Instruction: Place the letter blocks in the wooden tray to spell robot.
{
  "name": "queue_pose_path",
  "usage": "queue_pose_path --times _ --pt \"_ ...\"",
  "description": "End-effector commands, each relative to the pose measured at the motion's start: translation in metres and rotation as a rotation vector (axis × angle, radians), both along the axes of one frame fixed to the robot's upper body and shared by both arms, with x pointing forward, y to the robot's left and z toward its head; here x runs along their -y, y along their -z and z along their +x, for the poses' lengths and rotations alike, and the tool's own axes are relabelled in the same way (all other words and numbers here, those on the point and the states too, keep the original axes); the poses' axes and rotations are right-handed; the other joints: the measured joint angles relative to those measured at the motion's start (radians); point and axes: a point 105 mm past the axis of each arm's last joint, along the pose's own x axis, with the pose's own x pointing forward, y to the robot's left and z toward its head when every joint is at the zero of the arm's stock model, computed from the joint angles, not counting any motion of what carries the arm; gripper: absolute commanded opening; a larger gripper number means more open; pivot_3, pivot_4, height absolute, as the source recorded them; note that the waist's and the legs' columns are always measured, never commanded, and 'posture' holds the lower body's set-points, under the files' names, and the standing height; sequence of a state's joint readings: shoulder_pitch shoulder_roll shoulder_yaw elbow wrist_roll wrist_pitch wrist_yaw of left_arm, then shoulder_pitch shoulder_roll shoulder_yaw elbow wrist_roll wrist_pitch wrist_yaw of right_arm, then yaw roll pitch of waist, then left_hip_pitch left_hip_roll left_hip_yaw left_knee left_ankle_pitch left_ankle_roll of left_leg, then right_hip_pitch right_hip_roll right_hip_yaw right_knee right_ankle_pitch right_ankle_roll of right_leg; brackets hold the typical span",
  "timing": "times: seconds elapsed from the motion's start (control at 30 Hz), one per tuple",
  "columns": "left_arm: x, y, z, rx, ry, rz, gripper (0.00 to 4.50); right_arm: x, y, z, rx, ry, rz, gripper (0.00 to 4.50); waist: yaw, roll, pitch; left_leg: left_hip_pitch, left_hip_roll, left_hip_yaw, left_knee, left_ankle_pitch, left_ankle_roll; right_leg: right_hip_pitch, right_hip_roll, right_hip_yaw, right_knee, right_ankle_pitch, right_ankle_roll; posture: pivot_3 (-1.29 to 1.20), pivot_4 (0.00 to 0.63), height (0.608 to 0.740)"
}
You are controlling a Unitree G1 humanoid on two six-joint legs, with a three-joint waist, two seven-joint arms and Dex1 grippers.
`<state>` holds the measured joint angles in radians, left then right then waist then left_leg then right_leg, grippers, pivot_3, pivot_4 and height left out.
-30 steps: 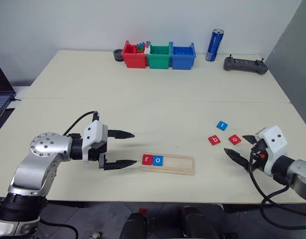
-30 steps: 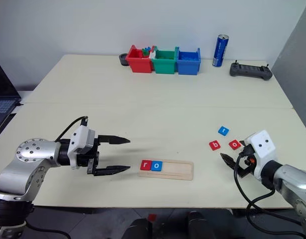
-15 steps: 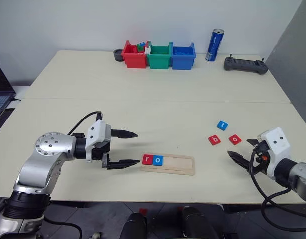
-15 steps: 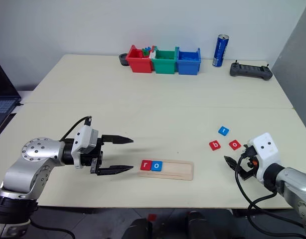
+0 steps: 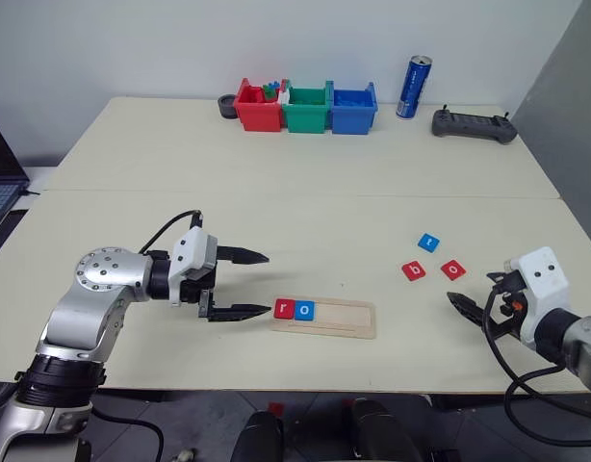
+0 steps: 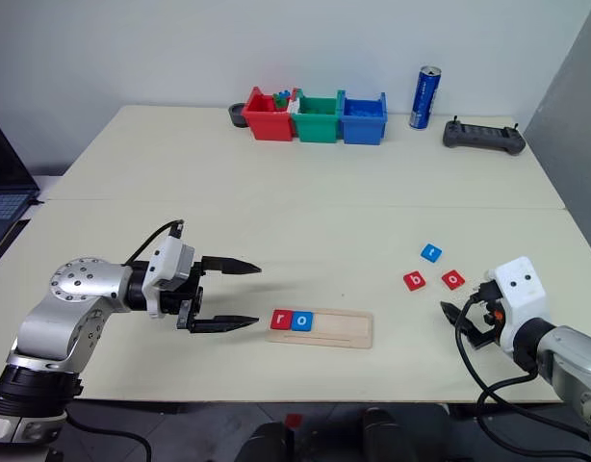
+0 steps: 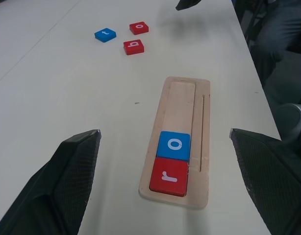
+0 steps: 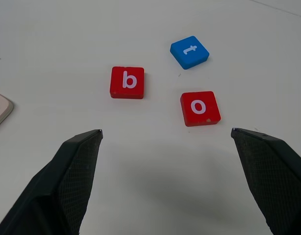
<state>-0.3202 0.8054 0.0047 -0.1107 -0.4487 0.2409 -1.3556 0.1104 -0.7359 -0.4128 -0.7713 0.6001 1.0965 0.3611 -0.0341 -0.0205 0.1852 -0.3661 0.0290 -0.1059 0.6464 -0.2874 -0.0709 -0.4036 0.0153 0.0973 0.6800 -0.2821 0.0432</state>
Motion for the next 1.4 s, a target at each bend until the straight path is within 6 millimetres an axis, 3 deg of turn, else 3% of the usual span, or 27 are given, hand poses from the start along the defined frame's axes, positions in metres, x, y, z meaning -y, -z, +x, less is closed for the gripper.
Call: queue_pose_path --times 0.03,0.3,0.57,0.73,0.83,0.93,1.17,1.27,1.4 --pt "0.01 -0.014 -0.006 0.042 0.029 -0.006 4.47 -0.006 -0.013 0.003 0.069 -0.032 -0.015 4.5 0.0 0.0 0.0 0.0 0.0 0.0 0.0 0.0 0.0 0.0 0.0 0.0 0.0 0.0 0.0 0.0 0.15 0.74" --pt "0.011 -0.017 -0.019 0.017 0.045 0.041 4.47 -0.043 -0.006 0.023 0.068 -0.131 0.068 4.5 -0.008 0.0 0.0 0.0 0.0 0.0 0.0 0.0 0.0 0.0 0.0 0.0 0.0 0.0 0.0 0.0 0.15 0.74" --pt "-0.007 0.007 -0.034 -0.017 0.065 0.143 4.47 -0.052 0.027 0.058 0.074 -0.055 0.042 4.5 -0.017 0.0 0.0 0.0 0.0 0.0 -0.001 0.0 0.0 -0.001 0.0 0.0 0.0 0.002 -0.004 0.0 0.15 0.74" --pt "-0.007 0.009 -0.037 -0.016 0.068 0.144 4.47 -0.061 0.042 0.068 0.064 -0.062 0.06 4.5 -0.018 0.001 0.0 0.0 0.0 0.0 -0.001 0.0 0.0 -0.001 0.0 0.0 0.0 0.002 -0.004 0.0 0.15 0.74" --pt "-0.006 0.009 -0.038 -0.018 0.07 0.144 4.47 -0.056 0.051 0.075 0.041 -0.01 0.056 4.5 -0.023 0.001 0.0 0.0 0.0 0.0 -0.001 0.0 0.0 -0.001 0.0 0.0 0.0 0.002 -0.004 0.0 0.15 0.74" --pt "-0.009 0.01 -0.039 -0.017 0.075 0.157 4.5 -0.049 0.056 0.076 0.008 0.047 0.081 3.9 -0.023 0.001 0.0 0.0 0.0 0.0 -0.001 0.0 0.0 -0.001 0.0 0.0 0.001 0.002 -0.004 0.0 0.15 0.74" --pt "-0.012 0.017 -0.037 -0.015 0.091 0.174 4.5 -0.056 0.064 0.067 -0.021 0.065 0.092 1.5 -0.023 0.001 0.0 0.0 0.0 0.0 -0.001 0.0 0.0 -0.001 0.0 0.0 0.001 0.002 -0.004 0.0 0.15 0.74" --pt "-0.011 0.018 -0.037 -0.013 0.104 0.174 4.5 -0.06 0.058 0.059 -0.001 0.082 0.11 1.47 -0.022 0.001 0.0 0.0 0.0 0.0 -0.001 0.0 0.0 -0.001 0.0 0.0 0.001 0.002 -0.004 0.0 0.15 0.74" --pt "-0.012 0.017 -0.036 -0.014 0.118 0.174 4.5 -0.065 0.043 0.032 0.036 0.135 0.146 1.47 -0.021 0.001 0.0 -0.001 0.0 -0.001 -0.001 0.0 0.0 -0.001 0.0 -0.001 0.0 0.002 -0.005 0.0 0.15 0.74"
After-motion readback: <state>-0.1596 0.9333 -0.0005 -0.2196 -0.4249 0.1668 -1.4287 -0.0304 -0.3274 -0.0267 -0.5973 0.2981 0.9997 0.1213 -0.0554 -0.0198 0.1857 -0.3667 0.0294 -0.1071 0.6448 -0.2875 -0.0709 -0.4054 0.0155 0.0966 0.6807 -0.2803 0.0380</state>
